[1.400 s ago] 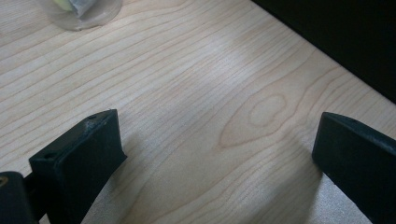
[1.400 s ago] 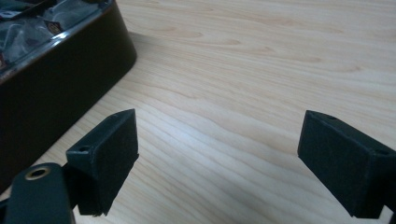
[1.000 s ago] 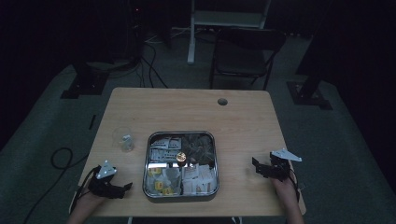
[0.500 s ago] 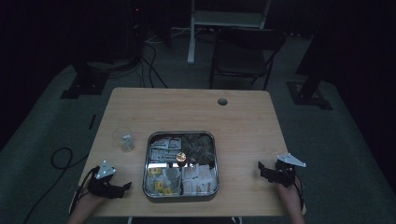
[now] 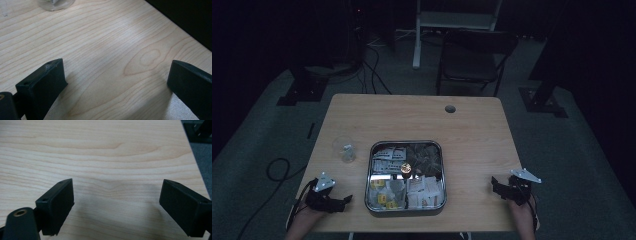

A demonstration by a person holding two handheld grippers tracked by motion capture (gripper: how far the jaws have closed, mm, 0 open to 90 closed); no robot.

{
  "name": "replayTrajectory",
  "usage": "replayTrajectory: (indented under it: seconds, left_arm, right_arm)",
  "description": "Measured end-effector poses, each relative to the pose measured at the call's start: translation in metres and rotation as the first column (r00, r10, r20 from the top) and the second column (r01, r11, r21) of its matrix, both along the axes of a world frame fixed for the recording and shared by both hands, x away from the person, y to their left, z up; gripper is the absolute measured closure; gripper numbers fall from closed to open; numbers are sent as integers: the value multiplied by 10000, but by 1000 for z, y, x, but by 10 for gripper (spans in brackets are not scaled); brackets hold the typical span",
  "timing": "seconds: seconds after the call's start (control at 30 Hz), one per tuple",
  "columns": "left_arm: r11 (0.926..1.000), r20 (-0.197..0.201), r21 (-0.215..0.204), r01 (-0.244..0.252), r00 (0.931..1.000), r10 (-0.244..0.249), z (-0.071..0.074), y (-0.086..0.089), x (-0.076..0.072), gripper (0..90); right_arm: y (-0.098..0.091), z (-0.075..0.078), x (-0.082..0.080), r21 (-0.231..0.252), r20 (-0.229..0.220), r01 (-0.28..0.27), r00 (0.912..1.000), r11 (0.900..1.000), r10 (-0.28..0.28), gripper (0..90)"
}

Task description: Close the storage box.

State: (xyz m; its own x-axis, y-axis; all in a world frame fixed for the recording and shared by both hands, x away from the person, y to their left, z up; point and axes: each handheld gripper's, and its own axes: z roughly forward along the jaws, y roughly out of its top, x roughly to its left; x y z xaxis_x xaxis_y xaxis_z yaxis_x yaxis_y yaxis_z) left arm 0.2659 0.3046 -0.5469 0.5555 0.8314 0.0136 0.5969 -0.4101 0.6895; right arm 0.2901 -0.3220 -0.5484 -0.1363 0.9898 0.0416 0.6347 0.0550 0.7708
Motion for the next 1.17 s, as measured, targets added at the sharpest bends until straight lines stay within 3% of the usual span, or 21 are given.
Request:
replayTrajectory:
  seconds: [0.07,0.2,0.33,0.5,0.6,1.17]
  left_arm:
    - [10000,-4,-1,-56,10000,56,0,0,0,23]
    - [9999,-6,29,-137,9999,137,0,0,-1,23]
    - [9997,3,23,-241,9997,241,0,0,-1,23]
    - [9983,-6,16,-576,9983,576,0,-1,-3,23]
    - [9982,-4,16,-598,9982,598,0,-1,-3,23]
    - [9978,1,17,-662,9978,662,0,-1,-3,23]
  right_arm:
    - [0,0,-1,-15,24,38,10000,10000,-38,119]
    - [1,-2,-3,-295,-519,231,9984,9993,-246,120]
    - [1,-2,-4,-601,-543,544,9969,9967,-576,120]
    - [1,-2,-4,-578,-563,741,9954,9956,-774,121]
    - [-1,-2,-4,-366,-669,825,9941,9959,-849,120]
    - [-1,-3,-4,-354,-675,932,9931,9950,-954,120]
